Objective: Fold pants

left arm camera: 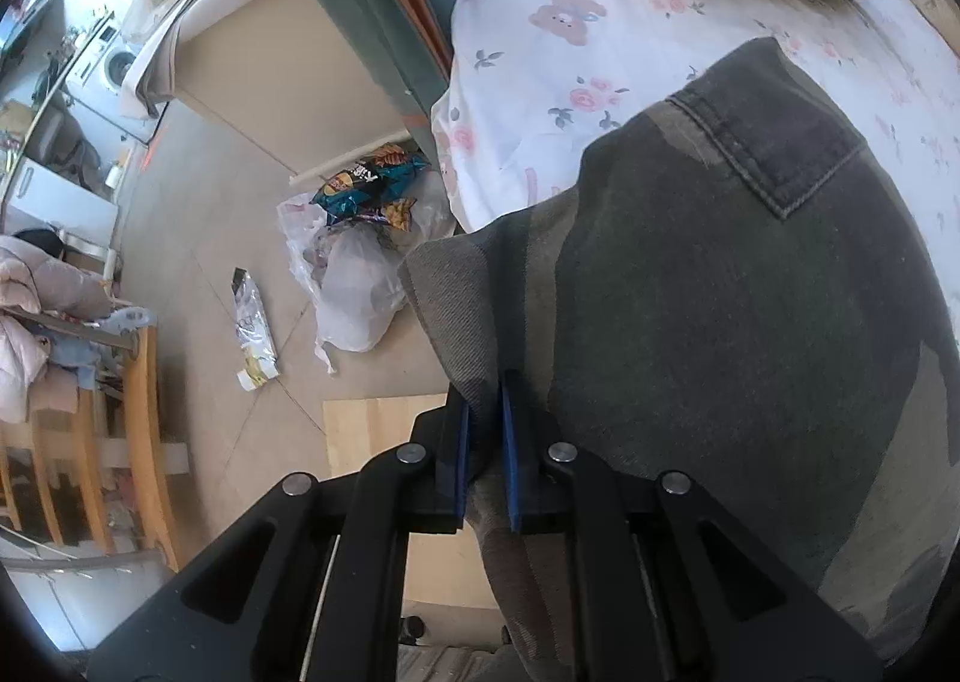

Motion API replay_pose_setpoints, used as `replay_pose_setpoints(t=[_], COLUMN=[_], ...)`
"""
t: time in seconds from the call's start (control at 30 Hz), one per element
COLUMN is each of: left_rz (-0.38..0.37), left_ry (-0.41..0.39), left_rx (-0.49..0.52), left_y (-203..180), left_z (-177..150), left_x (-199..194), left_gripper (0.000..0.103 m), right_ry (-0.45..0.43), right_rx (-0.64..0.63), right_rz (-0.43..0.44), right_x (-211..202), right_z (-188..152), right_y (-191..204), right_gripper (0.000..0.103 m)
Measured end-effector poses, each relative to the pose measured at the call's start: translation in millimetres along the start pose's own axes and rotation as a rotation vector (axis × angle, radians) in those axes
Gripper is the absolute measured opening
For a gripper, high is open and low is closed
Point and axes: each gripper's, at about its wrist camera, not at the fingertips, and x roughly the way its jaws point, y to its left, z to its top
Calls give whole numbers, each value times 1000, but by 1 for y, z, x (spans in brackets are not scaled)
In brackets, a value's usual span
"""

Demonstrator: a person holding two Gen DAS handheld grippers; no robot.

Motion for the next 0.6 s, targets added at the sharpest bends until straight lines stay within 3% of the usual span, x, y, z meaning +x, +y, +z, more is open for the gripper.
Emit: replay_pose_setpoints(t=[0.1,0.13,0.2,0.37,0.4,0.43,0.5,0.6], left_rz=[-27,-49,-112,-378,-446,-478,-520,-504], left_ry=[-5,-13,-34,-131,-135,-130,-110,-125], left_rx=[-19,-35,-82,-127,-106,-91,-48,26], left_y=[1,3,7,-3,-12,-19,-36,-58], left_z=[2,3,4,4,3,3,4,10], left_x=[-6,-10,-21,-58,-64,-66,-68,-75], left_gripper=[8,8,12,24,35,54,75,76], right_ry=[-69,-78,-102,-197,-210,-189,-145,-65], right_rx=[-76,-96,-125,-226,-228,-215,-252,-281], right_rz=[-2,-8,8,10,0,-2,-81,-211], right_x=[-14,-17,-31,-94,-107,-120,-139,-147], right_z=[10,12,22,68,79,98,131,171], right_y=[17,21,28,42,42,40,32,9], right_gripper=[37,33,29,26,26,26,26,27])
